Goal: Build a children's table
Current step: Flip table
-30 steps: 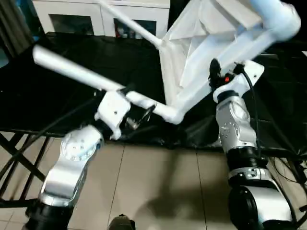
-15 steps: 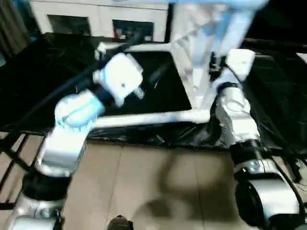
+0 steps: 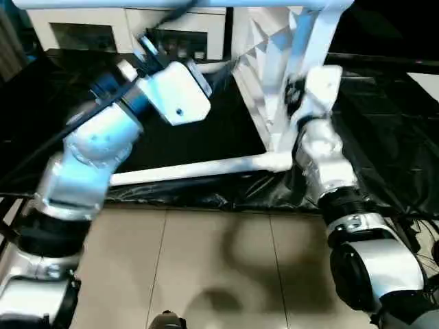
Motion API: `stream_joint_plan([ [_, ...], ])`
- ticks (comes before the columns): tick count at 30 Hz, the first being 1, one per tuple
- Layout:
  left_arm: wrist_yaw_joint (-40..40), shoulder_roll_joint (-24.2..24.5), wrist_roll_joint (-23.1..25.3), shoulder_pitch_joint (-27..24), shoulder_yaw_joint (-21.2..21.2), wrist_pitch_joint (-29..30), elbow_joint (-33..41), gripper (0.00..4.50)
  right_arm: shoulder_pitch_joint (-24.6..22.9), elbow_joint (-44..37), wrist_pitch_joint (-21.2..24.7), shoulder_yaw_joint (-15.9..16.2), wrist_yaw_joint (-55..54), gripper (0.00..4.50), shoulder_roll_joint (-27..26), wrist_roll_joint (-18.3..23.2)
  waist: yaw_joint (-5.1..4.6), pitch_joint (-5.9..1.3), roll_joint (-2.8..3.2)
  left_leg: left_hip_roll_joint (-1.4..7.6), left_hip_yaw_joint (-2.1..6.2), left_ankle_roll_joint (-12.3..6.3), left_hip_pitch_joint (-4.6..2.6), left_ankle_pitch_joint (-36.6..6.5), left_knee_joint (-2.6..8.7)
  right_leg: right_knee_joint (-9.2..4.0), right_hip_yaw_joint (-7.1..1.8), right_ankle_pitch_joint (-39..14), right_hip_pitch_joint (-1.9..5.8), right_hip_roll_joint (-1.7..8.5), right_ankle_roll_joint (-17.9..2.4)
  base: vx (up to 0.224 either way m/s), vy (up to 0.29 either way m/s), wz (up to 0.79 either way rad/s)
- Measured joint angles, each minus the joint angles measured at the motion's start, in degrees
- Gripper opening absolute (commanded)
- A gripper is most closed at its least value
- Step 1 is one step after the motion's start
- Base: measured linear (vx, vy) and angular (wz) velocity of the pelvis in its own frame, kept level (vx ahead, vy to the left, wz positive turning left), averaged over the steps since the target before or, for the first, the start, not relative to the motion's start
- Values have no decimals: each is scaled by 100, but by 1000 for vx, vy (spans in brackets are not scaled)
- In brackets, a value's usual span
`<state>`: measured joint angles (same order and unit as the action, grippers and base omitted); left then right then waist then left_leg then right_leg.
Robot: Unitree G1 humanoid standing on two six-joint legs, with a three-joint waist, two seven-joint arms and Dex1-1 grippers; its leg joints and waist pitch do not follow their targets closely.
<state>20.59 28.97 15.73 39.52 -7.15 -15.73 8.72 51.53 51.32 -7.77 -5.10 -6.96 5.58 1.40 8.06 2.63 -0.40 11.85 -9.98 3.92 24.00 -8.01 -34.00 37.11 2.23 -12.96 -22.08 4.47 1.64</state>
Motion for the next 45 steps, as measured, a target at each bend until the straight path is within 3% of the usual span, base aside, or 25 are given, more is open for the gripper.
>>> stream_joint_plan([
  [5,-409,302,719,360,6,-213,-402,412,-3,80,-36,-5,234,268,9,31,-2,1,-2,1,0,0,1,0,0,1,-1,0,-6,-2,0,0,0,0],
  [9,-621,556,1265,746,-65,-89,-1234,412,-38,98,-43,11,650,268,38,49,-2,1,-3,1,0,0,5,0,0,1,-2,0,-19,-2,-1,0,0,0],
  [18,-915,690,1895,1502,-368,-246,-2678,412,-40,681,-80,27,1214,268,208,123,32,2,-3,2,-1,-3,32,1,0,0,-2,-7,-50,-3,-14,0,0,0],
  [31,-1484,740,2341,2211,-633,-526,-4051,412,-173,564,-165,-2,1886,268,160,276,51,2,-3,4,2,-13,37,8,0,8,2,-2,-59,-4,-20,0,0,0],
  [33,-1541,732,2332,2236,-632,-559,-4141,376,-173,564,-175,-2,1886,268,139,271,53,2,-3,4,2,-13,37,8,0,8,3,-2,-59,-4,-20,0,0,0],
  [36,-1602,703,2286,2409,-626,-635,-4406,373,-162,591,-217,-3,1854,268,102,259,71,3,-2,3,3,-13,37,8,0,9,3,-2,-59,-3,-21,0,0,0],
  [38,-1630,692,2265,2461,-624,-725,-4570,336,-74,774,-338,-2,1774,268,87,233,71,4,1,3,3,-13,37,8,0,9,2,0,-60,-3,-22,0,0,0],
  [41,-1659,676,2197,2523,-614,-808,-4743,337,51,1025,-449,0,1686,268,106,142,95,4,1,3,4,-13,37,8,0,9,4,0,-59,-3,-23,0,0,0],
  [45,-1655,652,2150,2579,-616,-860,-4851,296,146,1215,-552,10,1579,253,110,85,110,5,2,3,4,-13,37,8,0,9,3,0,-60,-2,-23,0,0,0],
])
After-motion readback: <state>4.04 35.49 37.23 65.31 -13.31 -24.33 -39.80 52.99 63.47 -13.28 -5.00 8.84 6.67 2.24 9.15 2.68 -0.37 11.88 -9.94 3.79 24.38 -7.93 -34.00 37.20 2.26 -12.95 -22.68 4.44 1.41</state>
